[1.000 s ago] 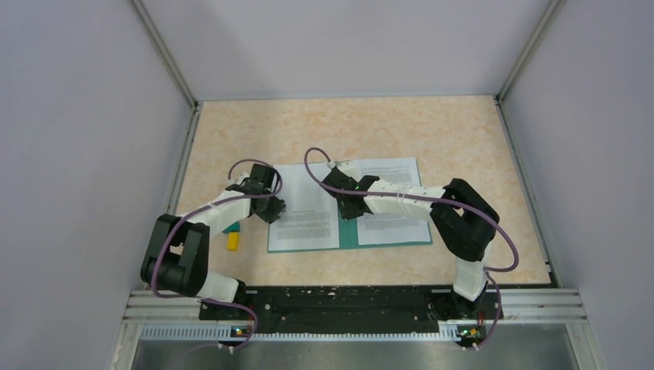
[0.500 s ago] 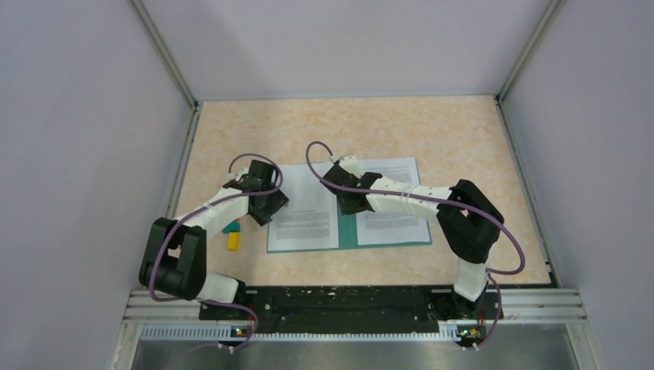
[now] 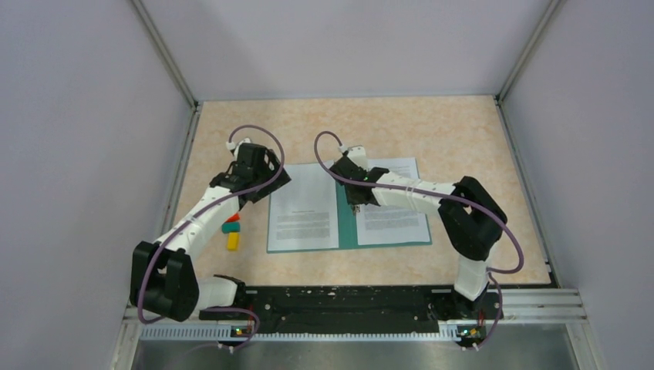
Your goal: Put the files into the folder
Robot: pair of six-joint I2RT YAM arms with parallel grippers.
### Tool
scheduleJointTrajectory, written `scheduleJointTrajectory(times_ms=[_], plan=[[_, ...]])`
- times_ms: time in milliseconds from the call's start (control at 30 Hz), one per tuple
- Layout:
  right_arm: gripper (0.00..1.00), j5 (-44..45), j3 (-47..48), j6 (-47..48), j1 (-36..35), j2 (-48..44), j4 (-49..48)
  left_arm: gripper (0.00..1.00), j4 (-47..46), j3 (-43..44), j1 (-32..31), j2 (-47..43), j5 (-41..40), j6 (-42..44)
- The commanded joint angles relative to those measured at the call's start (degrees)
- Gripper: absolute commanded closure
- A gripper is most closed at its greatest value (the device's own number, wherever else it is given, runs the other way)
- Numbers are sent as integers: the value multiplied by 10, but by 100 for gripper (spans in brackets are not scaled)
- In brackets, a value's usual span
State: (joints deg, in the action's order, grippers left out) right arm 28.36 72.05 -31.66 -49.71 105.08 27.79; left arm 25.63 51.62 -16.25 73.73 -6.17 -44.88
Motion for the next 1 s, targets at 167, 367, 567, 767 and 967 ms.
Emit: scheduleJointTrajectory(times_ms=[167,367,567,767,967], plan=[[75,-41,-13,15,6,16,-72,15,-36,-14,6,-6,23,67],[77,-47,-27,7,7,27,-78,15,-33,-14,10,4,29,80],[80,-53,-43,-5,-2,28,-83,16,-35,-21,14,-4,9,74],[81,-15,-38,-3,-16,33,-54,15,-34,-29,17,-4,-20,63],[80,1,-16,3,-27,52,-30,15,-30,-28,20,0,-39,50]])
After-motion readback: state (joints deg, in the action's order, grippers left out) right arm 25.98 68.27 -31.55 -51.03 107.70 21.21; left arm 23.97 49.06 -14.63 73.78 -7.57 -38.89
